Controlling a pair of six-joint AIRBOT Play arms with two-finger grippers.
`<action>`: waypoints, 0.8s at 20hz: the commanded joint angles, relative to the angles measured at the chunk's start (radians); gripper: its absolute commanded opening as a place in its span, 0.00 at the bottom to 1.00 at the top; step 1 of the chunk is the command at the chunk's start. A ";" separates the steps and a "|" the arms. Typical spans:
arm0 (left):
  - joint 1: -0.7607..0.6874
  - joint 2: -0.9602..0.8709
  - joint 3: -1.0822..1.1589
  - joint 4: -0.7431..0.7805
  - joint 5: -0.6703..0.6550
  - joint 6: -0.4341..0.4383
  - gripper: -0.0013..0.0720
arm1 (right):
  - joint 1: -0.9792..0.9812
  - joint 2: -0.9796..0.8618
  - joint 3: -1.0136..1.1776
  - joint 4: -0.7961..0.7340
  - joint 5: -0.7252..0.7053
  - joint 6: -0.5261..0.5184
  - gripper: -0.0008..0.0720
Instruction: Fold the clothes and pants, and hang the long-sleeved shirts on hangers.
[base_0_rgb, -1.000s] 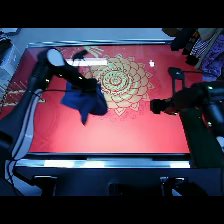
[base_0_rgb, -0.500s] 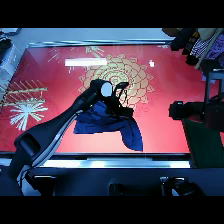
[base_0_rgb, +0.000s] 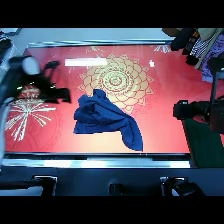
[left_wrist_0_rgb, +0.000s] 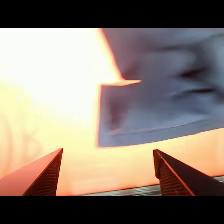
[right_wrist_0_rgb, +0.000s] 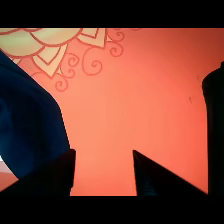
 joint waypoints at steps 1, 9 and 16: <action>0.237 0.196 -0.391 -0.219 0.167 0.146 0.89 | 0.001 -0.002 0.000 -0.006 0.020 0.001 0.60; 0.325 0.191 -0.833 -0.563 0.422 0.528 0.89 | 0.001 -0.055 -0.002 0.140 0.008 0.027 0.60; 0.313 0.032 -0.834 -0.695 0.454 0.638 0.88 | 0.001 -0.055 -0.002 0.192 0.009 0.104 0.60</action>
